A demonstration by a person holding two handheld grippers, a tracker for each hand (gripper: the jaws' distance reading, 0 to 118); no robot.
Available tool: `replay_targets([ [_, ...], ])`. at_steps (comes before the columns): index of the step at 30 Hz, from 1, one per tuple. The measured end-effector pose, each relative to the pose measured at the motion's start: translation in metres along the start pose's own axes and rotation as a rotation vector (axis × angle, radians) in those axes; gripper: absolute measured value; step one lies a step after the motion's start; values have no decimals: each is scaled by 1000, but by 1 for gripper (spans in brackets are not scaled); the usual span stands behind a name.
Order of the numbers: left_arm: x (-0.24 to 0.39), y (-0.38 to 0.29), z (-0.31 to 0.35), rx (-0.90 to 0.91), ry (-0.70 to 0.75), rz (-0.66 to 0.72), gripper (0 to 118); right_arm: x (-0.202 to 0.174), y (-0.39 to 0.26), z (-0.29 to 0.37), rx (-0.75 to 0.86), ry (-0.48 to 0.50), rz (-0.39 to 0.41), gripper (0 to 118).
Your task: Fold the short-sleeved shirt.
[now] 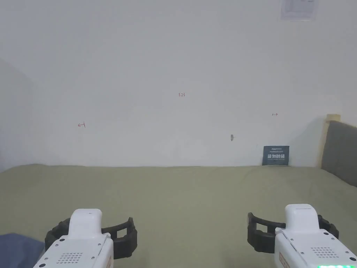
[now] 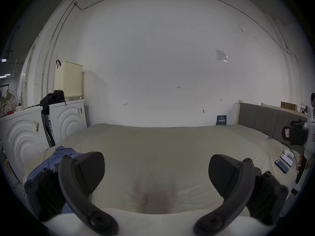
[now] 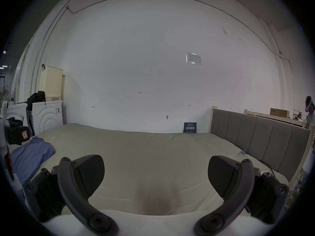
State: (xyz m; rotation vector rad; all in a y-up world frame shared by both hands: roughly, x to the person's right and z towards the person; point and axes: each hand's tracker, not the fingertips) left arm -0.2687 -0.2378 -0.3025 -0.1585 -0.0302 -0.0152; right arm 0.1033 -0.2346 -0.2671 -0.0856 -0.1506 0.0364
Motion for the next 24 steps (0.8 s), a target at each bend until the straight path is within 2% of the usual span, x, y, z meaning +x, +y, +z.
replay_targets([
  [24, 2, 0, 0, 12, 5, 6, 118, 4, -2, 1, 4, 7, 8, 118],
])
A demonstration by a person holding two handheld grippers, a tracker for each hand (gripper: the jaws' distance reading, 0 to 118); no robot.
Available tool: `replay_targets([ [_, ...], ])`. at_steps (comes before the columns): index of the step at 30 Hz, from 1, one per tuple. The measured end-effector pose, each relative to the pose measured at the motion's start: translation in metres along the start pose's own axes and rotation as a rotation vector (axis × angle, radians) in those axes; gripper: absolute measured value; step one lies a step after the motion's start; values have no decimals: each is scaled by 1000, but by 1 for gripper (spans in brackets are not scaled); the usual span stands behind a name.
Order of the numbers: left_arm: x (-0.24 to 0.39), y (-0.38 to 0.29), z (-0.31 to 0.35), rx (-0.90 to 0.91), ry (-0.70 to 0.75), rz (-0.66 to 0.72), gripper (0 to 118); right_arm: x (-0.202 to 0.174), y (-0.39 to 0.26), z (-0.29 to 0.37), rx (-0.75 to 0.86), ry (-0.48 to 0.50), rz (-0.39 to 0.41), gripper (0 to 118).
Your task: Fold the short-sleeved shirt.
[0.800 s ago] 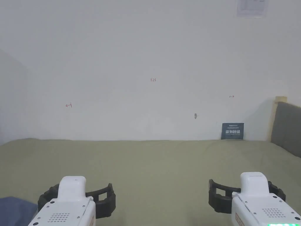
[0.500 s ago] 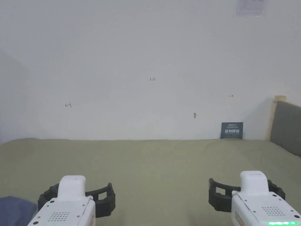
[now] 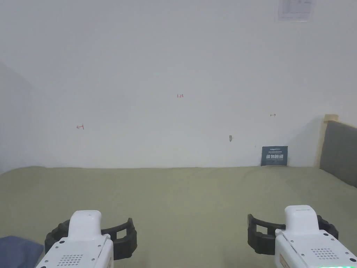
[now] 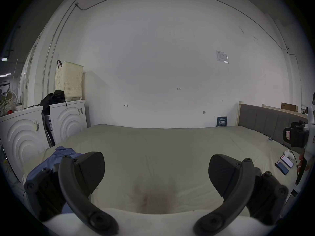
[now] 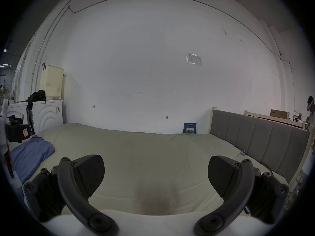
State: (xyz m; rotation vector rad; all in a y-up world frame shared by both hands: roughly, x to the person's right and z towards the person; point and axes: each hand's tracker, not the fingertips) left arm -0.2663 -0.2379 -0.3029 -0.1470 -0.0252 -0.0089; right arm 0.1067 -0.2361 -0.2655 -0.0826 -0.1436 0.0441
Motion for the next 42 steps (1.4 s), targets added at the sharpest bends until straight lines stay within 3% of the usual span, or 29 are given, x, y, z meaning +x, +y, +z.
replay_targets([
  [42, -6, 1, 3, -14, 0, 6, 118, -2, 1, 2, -2, -4, 9, 118],
])
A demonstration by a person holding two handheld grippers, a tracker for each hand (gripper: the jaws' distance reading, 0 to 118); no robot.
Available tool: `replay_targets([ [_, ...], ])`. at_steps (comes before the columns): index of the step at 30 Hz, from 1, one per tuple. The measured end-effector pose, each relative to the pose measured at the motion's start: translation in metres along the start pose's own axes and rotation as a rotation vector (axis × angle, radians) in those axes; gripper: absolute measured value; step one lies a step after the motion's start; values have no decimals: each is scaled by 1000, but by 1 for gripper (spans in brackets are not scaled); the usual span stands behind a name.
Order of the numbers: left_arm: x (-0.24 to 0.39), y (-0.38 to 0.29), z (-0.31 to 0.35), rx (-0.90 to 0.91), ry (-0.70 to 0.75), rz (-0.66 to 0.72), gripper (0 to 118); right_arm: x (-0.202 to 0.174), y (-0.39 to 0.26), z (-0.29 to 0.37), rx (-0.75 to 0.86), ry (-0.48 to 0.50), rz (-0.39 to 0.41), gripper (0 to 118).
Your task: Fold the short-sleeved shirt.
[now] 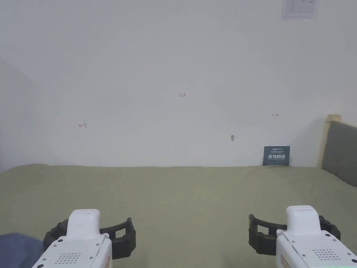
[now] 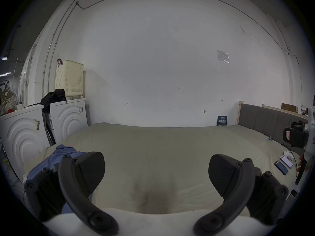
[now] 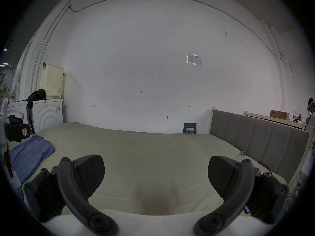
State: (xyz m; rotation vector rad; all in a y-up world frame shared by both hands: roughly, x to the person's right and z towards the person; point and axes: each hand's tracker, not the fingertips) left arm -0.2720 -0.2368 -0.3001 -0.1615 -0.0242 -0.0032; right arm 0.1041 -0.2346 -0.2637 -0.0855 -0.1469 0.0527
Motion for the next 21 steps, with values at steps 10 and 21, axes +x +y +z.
replay_targets([
  [10, -3, 1, 1, -1, 6, 3, 118, 1, -1, 0, 0, -3, 2, 118],
  [21, 0, -1, 0, -5, -5, -10, 118, 1, -3, 1, -2, -2, 0, 118],
])
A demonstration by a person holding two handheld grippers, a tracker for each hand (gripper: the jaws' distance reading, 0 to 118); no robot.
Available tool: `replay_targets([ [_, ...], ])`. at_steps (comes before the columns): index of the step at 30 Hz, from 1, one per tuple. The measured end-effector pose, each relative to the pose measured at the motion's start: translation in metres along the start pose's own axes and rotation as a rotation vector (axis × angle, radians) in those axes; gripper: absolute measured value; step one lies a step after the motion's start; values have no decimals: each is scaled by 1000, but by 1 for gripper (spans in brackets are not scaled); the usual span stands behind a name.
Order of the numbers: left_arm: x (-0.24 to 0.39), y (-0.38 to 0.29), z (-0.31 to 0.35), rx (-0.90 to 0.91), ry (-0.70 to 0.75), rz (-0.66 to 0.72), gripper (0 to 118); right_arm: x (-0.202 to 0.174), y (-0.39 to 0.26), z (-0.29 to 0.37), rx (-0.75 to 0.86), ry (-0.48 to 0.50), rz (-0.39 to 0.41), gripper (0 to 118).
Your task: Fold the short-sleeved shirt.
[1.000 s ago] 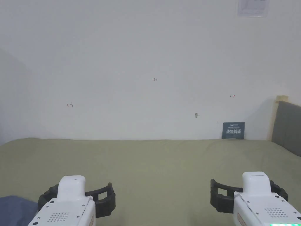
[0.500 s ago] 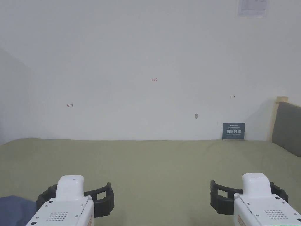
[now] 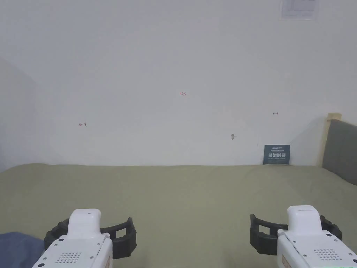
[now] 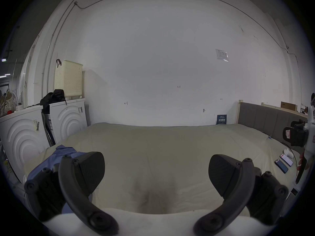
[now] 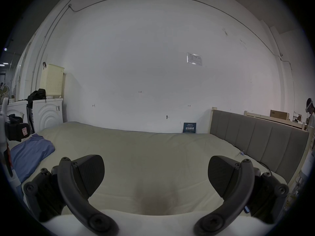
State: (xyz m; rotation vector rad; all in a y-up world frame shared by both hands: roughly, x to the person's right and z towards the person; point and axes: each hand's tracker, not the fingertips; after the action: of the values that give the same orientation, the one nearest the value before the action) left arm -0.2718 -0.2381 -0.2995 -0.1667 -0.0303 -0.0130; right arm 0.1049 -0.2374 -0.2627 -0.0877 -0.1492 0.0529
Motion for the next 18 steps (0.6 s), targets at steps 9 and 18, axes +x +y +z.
replay_targets([
  [9, -1, 2, 0, 2, 1, 13, 118, 3, 2, 1, 18, 11, -55, 118],
  [18, 2, 5, 1, 8, -5, 10, 118, 2, -1, -1, 4, 7, -42, 118],
])
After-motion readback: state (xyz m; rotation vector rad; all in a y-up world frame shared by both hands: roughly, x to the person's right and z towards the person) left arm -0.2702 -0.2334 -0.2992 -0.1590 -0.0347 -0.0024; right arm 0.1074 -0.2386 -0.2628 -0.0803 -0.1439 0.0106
